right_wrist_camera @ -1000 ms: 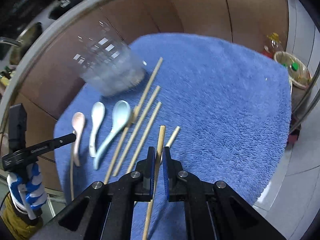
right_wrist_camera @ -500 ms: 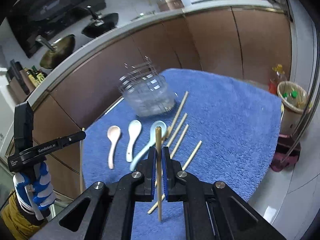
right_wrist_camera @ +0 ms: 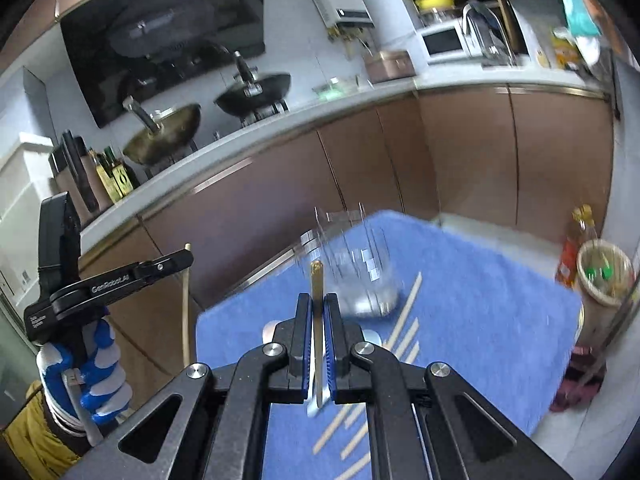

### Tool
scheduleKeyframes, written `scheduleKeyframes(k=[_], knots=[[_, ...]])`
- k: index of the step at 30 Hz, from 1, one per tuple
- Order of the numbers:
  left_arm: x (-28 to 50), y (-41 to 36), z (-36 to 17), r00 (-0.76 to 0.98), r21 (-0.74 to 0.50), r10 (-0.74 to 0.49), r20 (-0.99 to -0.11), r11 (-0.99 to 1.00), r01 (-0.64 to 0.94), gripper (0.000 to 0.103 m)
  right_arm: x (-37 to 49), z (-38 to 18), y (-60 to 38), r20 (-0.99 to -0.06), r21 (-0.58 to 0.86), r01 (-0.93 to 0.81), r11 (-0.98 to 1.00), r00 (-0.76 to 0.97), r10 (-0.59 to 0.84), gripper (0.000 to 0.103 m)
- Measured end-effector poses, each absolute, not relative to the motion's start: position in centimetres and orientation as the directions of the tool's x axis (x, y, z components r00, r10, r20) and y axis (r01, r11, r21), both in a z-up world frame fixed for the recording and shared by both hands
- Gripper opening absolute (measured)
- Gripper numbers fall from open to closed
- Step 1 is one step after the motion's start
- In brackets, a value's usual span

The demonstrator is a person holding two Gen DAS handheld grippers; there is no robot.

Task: Organize utensils
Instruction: 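Carry the left tool's chopstick into the clear holder and open while the right tool does likewise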

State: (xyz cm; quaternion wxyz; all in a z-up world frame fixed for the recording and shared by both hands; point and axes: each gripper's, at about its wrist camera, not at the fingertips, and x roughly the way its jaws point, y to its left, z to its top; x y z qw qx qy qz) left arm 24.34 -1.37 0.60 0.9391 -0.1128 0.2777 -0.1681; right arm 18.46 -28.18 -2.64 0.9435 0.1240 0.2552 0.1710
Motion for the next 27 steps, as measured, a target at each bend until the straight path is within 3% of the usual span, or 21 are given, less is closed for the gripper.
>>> scheduleKeyframes(k=[6, 12, 19, 27], knots=[[30.4, -2.4, 5.1, 0.875, -0.313, -0.32, -0.363, 0.927, 0.208, 0.005, 23.7, 1.2, -28.0, -0.357, 0.289, -0.277, 0.916, 0.857, 0.372, 0.006], [35.9, -3.8, 5.9, 0.934, -0.303, -0.238, -0.264, 0.94, 0.154, 0.005, 29.1, 1.8, -27.4, -0.328, 0.235, -0.27, 0.934, 0.882, 0.338, 0.006], [40.9, -5.6, 1.4, 0.961, -0.287, -0.153, -0.232, 0.954, 0.082, 0.005, 34.0, -2.2, -27.3, -0.367, 0.208, -0.242, 0.948, 0.879, 0.305, 0.006], [42.8, -7.2, -4.9, 0.959, -0.25, -0.126, -0.252, 0.966, 0.061, 0.005, 37.0, -9.1, -27.0, -0.447, 0.203, -0.229, 0.952, 0.843, 0.299, 0.006]])
